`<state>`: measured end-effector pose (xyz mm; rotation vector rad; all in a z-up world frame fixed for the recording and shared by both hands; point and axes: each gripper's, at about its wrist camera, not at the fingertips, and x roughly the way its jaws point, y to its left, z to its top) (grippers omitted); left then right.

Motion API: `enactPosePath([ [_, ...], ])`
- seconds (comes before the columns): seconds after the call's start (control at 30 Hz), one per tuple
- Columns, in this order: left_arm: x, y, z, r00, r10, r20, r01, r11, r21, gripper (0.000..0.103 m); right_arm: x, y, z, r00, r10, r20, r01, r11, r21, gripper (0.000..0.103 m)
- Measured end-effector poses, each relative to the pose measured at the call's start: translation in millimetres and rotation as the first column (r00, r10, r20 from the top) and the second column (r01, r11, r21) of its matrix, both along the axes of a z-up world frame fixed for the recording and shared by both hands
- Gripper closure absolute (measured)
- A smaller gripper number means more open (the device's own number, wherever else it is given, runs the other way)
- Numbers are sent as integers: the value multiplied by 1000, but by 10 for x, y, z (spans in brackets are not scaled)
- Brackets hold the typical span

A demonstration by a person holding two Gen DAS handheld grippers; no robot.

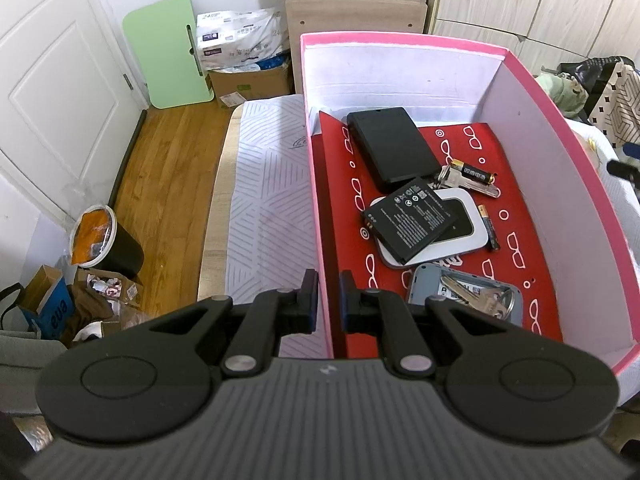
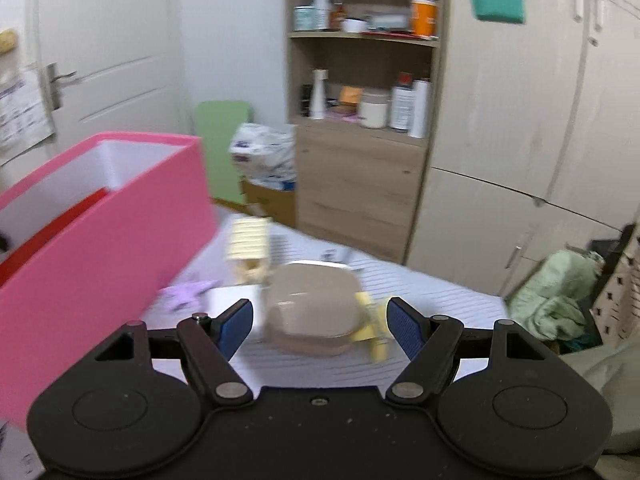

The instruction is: Organize rigid objects

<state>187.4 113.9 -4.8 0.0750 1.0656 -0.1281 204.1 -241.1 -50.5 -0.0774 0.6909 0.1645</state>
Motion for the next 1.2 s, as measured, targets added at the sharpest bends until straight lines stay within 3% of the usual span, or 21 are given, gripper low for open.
enactPosePath([
  [0.1,0,16,2,1000,5,-3,-5,1000,-9,93,105,-233,-67,999,-28,-18,29,997,75,45],
  [0.37,4,10,7,1000,9,-9,-10,1000,-7,93,474,-641,-438,988,-83,-131,121,938,324,37],
  [0.43,2,15,4,1000,10,-9,-10,1000,-6,93,467,-666,-492,984,-83,-156,137,914,381,41],
  [0.5,6,14,4,1000,10,-10,-10,1000,-10,93,411,-657,-496,987,-67,-146,122,904,410,65],
  [0.57,6,18,4,1000,12,-12,-12,1000,-14,93,366,-657,-483,987,-61,-146,121,884,451,84],
  [0.77,9,25,7,1000,12,-11,-12,1000,-16,93,230,-668,-449,987,-91,-133,141,883,448,91],
  [0.93,6,18,9,1000,16,-6,-16,1000,-16,93,126,-687,-396,988,-108,-111,146,888,436,91],
  [1.2,-17,17,6,1000,21,5,-21,1000,-18,93,-111,-390,16,1000,-10,-6,12,919,393,91],
])
